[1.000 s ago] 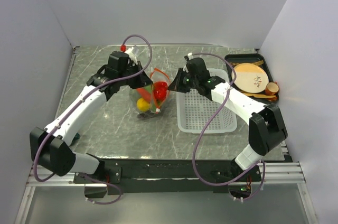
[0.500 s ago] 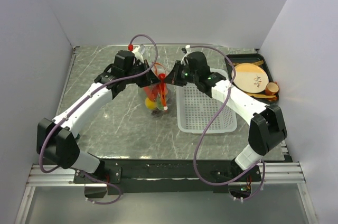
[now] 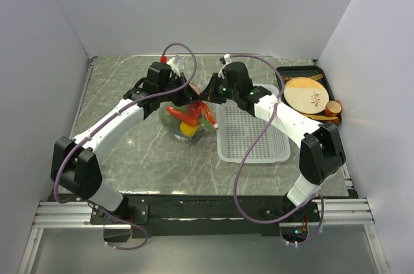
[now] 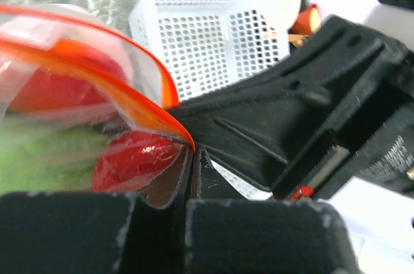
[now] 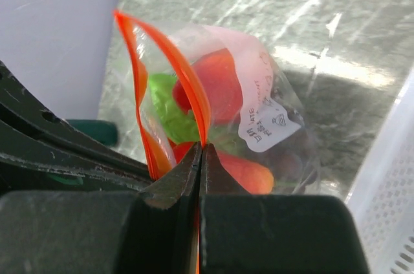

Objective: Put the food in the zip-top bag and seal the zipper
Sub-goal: Adjust the zipper food storage bag at the center of the board.

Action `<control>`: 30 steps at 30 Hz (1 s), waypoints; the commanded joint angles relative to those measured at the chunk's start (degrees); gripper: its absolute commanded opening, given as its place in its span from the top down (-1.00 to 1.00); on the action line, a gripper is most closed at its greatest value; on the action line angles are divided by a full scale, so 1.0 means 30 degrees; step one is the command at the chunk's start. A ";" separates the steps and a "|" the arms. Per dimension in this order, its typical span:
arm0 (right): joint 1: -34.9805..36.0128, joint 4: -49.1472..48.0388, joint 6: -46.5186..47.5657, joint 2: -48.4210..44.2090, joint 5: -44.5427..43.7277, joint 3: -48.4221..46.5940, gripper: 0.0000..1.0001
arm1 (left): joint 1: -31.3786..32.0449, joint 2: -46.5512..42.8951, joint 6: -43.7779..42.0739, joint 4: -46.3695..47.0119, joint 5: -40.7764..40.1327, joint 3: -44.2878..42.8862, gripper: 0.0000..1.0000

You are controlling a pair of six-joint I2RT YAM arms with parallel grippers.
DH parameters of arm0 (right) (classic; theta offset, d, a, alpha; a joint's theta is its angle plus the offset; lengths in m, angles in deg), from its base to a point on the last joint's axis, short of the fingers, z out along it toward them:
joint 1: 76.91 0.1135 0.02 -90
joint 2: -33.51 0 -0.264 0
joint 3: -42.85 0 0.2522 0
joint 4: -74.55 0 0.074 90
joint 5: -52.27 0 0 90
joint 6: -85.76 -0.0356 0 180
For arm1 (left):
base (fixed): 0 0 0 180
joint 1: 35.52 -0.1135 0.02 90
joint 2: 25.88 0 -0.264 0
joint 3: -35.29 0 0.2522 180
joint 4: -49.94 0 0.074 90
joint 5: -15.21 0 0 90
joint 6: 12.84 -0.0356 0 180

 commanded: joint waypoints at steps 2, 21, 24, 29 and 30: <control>0.0589 0.1121 0.0616 -0.0728 -0.1519 -0.1120 1.00 | 0.0215 0.0347 -0.0346 -0.0402 -0.2604 -0.1632 0.94; 0.0560 0.1008 0.0207 -0.2750 -0.1759 0.1047 1.00 | 0.0479 0.1961 -0.1755 -0.3279 -0.2460 -0.4831 0.11; 0.0559 0.0861 0.0090 -0.2810 -0.1906 0.1399 1.00 | 0.0479 0.0118 -0.1344 -0.1553 -0.2985 -0.3341 -0.03; 0.0501 0.1154 0.0060 -0.2576 -0.2228 0.1517 1.00 | 0.0479 -0.3481 -0.0817 -0.0465 -0.4656 -0.1548 -0.39; 0.0472 0.1183 0.0090 -0.2575 -0.2345 0.1546 1.00 | 0.0479 -0.4071 -0.0758 -0.0203 -0.4832 -0.0907 -0.46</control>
